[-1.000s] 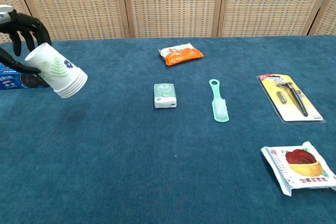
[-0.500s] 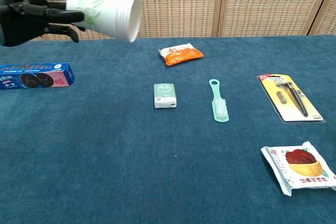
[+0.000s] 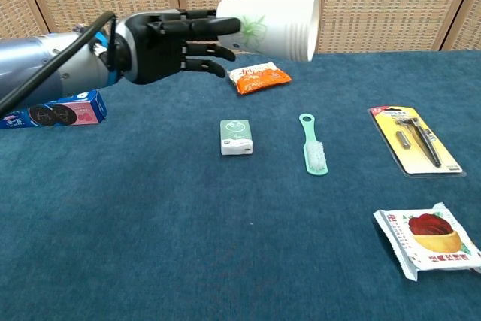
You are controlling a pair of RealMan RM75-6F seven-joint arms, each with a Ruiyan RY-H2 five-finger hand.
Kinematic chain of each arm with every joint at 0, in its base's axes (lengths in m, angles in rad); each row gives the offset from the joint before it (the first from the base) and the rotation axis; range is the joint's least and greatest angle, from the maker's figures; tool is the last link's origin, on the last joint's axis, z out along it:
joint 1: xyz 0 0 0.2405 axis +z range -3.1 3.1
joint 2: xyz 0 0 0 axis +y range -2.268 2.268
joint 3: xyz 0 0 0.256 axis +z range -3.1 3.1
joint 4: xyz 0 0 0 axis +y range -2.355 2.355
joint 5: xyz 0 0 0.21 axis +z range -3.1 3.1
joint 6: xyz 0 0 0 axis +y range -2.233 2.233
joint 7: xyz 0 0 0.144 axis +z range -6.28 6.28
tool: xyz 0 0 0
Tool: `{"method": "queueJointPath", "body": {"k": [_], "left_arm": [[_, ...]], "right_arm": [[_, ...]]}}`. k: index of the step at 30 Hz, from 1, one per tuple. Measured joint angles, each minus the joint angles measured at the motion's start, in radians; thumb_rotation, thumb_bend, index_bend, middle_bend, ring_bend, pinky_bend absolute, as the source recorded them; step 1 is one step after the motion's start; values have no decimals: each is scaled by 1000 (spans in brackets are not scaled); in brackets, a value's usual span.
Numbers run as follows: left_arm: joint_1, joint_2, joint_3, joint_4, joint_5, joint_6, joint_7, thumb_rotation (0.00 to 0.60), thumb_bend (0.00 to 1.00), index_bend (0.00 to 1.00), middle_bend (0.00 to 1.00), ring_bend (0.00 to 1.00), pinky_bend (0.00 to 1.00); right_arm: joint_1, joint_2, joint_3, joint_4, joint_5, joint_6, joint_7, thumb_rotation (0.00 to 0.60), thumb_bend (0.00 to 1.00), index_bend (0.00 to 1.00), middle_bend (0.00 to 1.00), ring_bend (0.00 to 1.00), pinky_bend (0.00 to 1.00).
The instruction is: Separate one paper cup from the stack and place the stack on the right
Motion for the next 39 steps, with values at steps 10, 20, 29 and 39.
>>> {"method": "queueJointPath", "body": {"k": [10,20,29,39], "left_arm": [[-107,-113,-60,87,-81,-83,48,600,233,526,499,473,520],[-132,-144,-79,104,-123,-107,108,600,234,526,499,473,520],[-139,-168,-90,130,-140,-130,128,600,236,526,499,473,520],[-140,-185,-98,146,-149,-147,146,600,237,526,499,473,520]], "right_arm": [[143,0,14,-44,-70,-78,-39,600,185,431,335,207,138],[228,-37,6,-25,-84,-135,-68,600,250,446,342,216,148],[266,-71,-7,-2,-74,-151,-90,600,339,479,360,228,168],[286,-89,-18,8,-65,-132,-92,600,384,503,372,233,188]]}}
